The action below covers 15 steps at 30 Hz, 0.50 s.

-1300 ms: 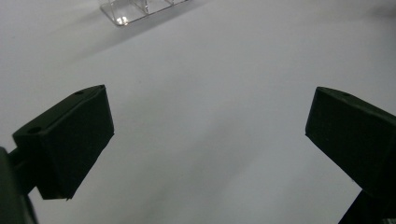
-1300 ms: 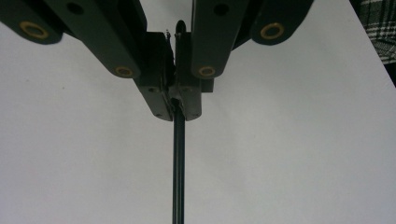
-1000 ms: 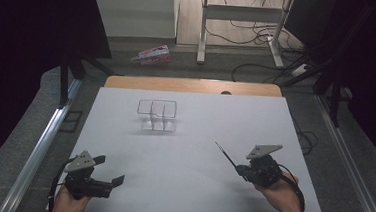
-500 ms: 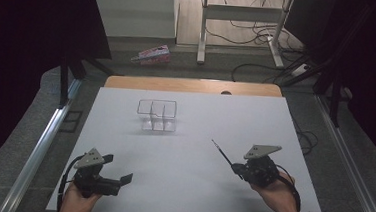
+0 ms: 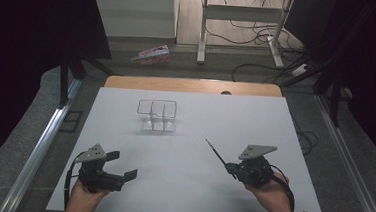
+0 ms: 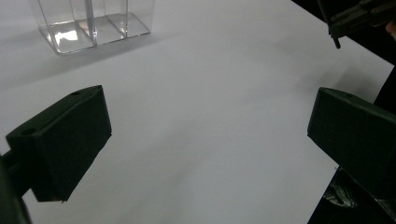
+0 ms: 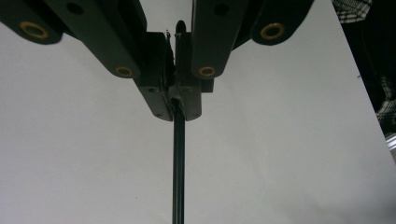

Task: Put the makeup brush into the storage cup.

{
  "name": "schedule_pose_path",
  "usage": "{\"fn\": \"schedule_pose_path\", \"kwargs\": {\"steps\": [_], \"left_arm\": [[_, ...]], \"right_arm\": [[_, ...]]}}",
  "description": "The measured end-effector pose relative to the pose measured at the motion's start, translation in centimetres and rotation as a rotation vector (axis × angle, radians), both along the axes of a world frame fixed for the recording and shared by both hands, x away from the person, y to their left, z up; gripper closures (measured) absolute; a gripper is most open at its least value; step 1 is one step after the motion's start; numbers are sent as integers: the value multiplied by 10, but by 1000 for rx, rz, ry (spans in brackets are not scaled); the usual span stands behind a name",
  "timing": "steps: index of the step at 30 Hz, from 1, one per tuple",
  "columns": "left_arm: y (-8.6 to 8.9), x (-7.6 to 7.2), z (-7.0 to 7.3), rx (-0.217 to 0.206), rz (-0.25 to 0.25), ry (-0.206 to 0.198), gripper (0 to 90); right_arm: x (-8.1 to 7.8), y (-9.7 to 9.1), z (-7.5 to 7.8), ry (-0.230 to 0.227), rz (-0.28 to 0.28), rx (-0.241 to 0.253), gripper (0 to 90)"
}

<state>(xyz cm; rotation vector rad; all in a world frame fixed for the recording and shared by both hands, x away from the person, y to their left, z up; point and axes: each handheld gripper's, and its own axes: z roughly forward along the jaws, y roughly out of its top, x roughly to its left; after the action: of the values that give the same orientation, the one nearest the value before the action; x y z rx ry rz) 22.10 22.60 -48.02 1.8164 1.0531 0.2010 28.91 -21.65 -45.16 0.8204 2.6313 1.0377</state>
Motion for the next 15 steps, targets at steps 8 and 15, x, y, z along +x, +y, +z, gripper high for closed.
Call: {"fn": "schedule_pose_path", "kwargs": {"steps": [8, 15], "left_arm": [[-2, 7, 0, -51, -14, -7, 3], [-3, 11, -1, -77, -13, -8, 5]], "right_arm": [[-1, 7, 0, -1, 5, 21, 853], [-2, 12, 1, -1, 4, 36, 853]]}}
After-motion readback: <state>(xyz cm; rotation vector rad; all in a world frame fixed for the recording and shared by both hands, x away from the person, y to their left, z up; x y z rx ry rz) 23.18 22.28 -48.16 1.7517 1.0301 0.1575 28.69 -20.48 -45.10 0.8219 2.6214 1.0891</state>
